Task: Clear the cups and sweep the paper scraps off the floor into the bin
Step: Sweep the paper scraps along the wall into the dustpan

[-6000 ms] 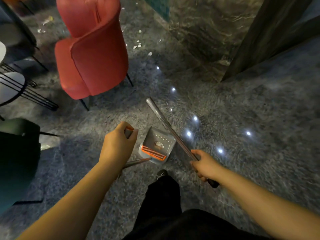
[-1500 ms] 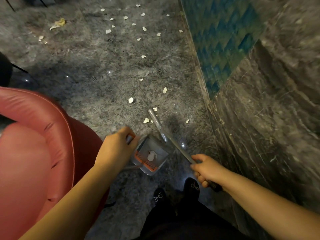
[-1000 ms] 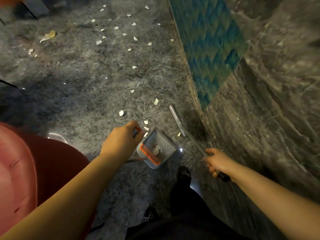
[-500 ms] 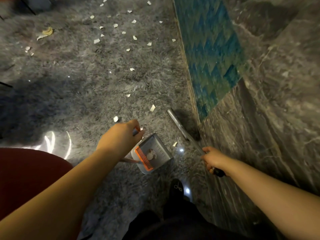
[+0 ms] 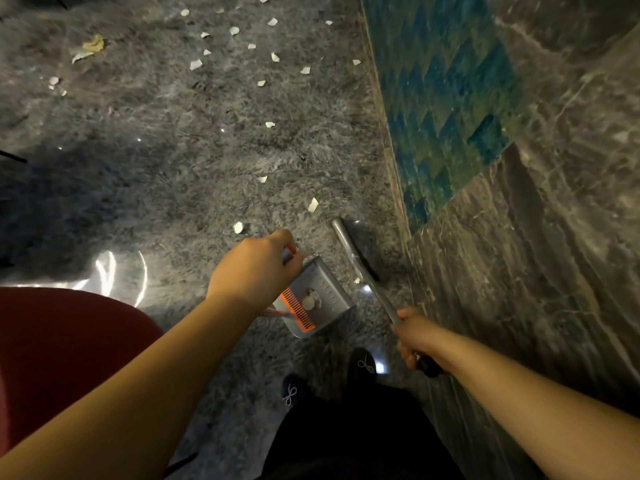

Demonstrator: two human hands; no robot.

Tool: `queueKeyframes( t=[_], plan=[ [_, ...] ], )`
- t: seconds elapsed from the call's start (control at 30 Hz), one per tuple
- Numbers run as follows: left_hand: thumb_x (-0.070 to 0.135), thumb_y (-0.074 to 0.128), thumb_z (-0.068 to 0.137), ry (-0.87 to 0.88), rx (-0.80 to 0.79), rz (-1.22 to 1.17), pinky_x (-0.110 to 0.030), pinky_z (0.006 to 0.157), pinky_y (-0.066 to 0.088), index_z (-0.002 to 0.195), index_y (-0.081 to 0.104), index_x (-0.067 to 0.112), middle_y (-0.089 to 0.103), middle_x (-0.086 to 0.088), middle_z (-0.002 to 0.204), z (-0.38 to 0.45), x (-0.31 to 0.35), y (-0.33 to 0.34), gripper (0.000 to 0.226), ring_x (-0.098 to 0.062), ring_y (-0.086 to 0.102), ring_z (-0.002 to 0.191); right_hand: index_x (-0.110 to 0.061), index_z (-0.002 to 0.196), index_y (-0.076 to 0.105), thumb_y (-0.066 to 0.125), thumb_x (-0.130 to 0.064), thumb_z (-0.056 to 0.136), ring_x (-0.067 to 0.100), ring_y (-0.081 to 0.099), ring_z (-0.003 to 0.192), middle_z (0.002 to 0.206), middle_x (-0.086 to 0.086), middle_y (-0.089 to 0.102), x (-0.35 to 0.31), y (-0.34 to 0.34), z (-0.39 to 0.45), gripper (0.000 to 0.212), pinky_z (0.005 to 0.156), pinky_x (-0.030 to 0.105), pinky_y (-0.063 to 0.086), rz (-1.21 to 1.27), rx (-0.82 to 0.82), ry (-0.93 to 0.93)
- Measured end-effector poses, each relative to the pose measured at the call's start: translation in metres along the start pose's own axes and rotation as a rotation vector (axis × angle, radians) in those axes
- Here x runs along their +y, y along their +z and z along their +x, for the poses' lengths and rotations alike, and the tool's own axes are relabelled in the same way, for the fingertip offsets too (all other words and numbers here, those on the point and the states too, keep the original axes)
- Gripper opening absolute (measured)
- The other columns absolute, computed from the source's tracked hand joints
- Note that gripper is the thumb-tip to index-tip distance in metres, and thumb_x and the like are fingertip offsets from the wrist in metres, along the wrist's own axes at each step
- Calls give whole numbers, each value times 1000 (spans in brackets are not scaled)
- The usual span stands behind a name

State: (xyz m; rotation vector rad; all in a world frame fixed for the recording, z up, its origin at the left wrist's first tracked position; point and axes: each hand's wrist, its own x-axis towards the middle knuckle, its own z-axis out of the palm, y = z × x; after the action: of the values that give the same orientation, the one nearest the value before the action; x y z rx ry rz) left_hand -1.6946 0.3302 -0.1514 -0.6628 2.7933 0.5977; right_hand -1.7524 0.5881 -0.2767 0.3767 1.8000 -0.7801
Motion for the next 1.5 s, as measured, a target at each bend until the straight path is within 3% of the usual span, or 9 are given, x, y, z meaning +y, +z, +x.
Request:
queueKeyframes(
  t=[0.2, 0.3, 0.4, 0.53, 0.63, 0.93, 1.03, 1.17, 1.5],
  plan=[
    [51, 51, 96, 13, -4, 7, -32, 52, 47, 96, 57, 24, 61, -2, 74, -6, -4, -1, 27, -21, 57, 65, -18, 117, 42, 35, -7, 100, 9, 35, 29, 52, 8, 42, -3, 21, -33, 22, 34, 14, 31, 119, -135, 41],
    [50, 49, 97, 15, -13, 9, -32, 52, 47, 98, 57, 23, 61, -3, 74, -12, -8, -3, 28, -21, 58, 65, -8, 118, 45, 35, -4, 99, 9, 34, 29, 53, 8, 38, 3, 36, -53, 22, 35, 12, 28, 117, -147, -1],
    [49, 51, 96, 16, -12, -26, -35, 56, 50, 99, 58, 21, 63, -5, 77, -17, -14, -6, 28, -25, 59, 68, -3, 120, 45, 34, -3, 98, 8, 32, 30, 55, 6, 36, 5, 46, -71, 25, 34, 12, 26, 153, -128, -23],
    [46, 55, 95, -8, -16, -76, -40, 62, 54, 98, 58, 20, 62, -7, 78, -32, -31, -11, 26, -27, 60, 70, -22, 126, 40, 38, -8, 99, 9, 35, 31, 61, 9, 43, -2, 54, -84, 30, 32, 14, 29, 132, -57, -48],
    [44, 58, 93, -64, 20, -132, -42, 67, 54, 94, 58, 23, 64, -8, 82, -50, -49, -17, 21, -29, 61, 76, -21, 128, 38, 43, -11, 99, 10, 36, 30, 63, 10, 44, -9, 57, -86, 31, 32, 14, 30, 108, -15, -81],
    [43, 62, 91, -215, 158, -194, -31, 60, 43, 82, 56, 29, 58, 3, 66, -90, -109, -58, 18, -21, 56, 68, -26, 112, 40, 44, -8, 98, 9, 33, 36, 63, 7, 40, -59, 81, -91, 23, 34, 14, 25, 148, -1, -117],
    [42, 63, 90, -257, 193, -215, -34, 64, 50, 80, 57, 28, 61, 2, 69, -99, -130, -69, 18, -20, 59, 71, -19, 112, 48, 40, -4, 98, 10, 32, 39, 61, 7, 38, -77, 87, -89, 22, 35, 13, 23, 103, -22, -147],
    [40, 64, 91, -322, 225, -189, -37, 64, 52, 82, 61, 24, 63, 2, 69, -103, -152, -79, 19, -16, 59, 69, -5, 126, 41, 40, -2, 98, 12, 30, 45, 62, 7, 37, -100, 91, -76, 28, 37, 17, 23, -10, -42, -158],
    [39, 61, 94, -454, 158, -109, -36, 61, 49, 92, 60, 16, 64, -7, 76, -69, -174, -75, 23, -26, 60, 71, -19, 142, 28, 41, -5, 98, 14, 35, 46, 65, 11, 44, -161, 93, -6, 48, 40, 18, 27, -253, -32, -101]
  ],
)
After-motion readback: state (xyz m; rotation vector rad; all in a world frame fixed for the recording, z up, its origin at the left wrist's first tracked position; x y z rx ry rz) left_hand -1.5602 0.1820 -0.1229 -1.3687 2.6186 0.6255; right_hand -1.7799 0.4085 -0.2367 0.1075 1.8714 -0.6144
